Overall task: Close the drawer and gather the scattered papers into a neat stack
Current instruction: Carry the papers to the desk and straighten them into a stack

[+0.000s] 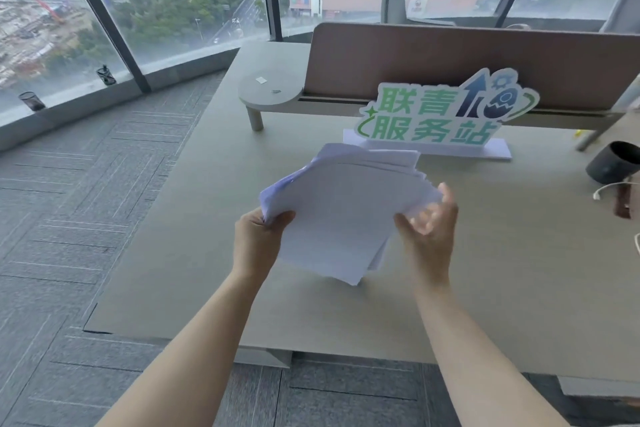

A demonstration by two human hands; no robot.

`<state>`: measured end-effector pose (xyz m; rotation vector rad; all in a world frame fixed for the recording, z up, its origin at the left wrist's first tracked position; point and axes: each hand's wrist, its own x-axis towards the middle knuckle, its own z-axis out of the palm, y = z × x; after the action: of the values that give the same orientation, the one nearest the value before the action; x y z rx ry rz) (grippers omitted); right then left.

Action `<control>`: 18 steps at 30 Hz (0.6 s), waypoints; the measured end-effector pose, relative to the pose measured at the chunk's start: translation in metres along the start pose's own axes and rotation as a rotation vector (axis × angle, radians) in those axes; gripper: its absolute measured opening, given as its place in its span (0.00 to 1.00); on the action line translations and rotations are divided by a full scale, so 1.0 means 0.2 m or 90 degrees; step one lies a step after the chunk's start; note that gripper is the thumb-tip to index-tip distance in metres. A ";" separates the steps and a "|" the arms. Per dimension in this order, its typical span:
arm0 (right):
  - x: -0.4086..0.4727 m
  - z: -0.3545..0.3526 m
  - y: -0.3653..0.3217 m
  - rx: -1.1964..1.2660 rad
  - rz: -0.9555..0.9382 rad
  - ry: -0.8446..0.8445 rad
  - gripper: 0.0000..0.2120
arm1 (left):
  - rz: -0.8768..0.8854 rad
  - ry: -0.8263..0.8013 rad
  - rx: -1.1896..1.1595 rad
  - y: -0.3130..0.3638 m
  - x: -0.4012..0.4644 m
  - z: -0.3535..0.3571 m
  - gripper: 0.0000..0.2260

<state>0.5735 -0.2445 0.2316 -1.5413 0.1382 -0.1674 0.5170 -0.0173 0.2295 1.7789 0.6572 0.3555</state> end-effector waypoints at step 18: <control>0.12 -0.02 -0.09 -0.193 -0.108 -0.243 0.16 | 0.447 -0.064 0.574 0.28 0.11 -0.06 0.07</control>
<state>0.5964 -0.2537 0.2505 -1.8590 -0.2817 0.0182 0.5418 -0.0049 0.2848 2.8660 0.0619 0.4712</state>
